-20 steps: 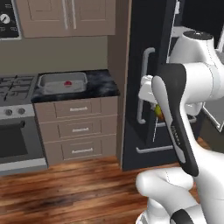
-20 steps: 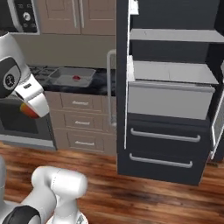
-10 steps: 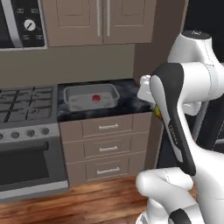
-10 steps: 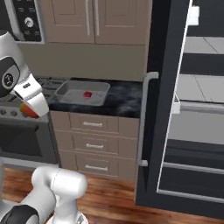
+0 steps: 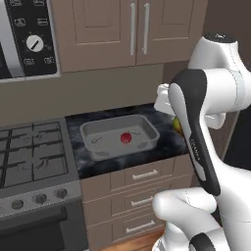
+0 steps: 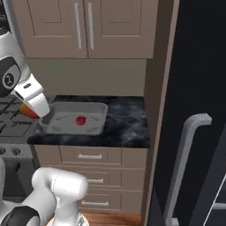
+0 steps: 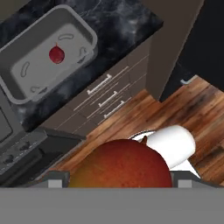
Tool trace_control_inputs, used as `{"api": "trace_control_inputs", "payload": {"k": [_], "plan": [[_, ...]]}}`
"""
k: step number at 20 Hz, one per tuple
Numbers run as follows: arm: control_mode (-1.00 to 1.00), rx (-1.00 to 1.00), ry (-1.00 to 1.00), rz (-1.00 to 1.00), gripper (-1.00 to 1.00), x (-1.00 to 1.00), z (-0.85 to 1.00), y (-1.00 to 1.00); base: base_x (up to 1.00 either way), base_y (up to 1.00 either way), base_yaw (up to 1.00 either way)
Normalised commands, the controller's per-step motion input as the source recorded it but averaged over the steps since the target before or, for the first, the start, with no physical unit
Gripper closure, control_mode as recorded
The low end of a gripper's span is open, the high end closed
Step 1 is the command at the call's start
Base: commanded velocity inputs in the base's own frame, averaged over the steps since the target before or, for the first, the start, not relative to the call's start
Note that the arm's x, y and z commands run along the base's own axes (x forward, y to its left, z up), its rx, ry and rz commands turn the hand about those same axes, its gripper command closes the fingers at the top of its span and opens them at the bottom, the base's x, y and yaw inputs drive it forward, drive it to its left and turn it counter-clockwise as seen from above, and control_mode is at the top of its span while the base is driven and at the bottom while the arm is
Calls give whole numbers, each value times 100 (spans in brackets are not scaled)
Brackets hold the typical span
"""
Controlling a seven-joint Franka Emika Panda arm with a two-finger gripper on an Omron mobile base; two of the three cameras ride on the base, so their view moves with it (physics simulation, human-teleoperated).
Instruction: Pick the mango and pear from the fridge and place them inside the tupperware on the counter.
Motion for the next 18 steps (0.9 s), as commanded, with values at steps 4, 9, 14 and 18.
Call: {"api": "trace_control_inputs", "payload": {"k": [4,9,14,18], "plan": [[100,0,0,0,100,0,0,0,72,62,-10],[100,0,0,0,100,0,0,0,78,42,0],[-100,0,5,0,100,16,-2,0,58,7,1],[-100,0,3,1,100,47,-48,0,0,0,0]]}}
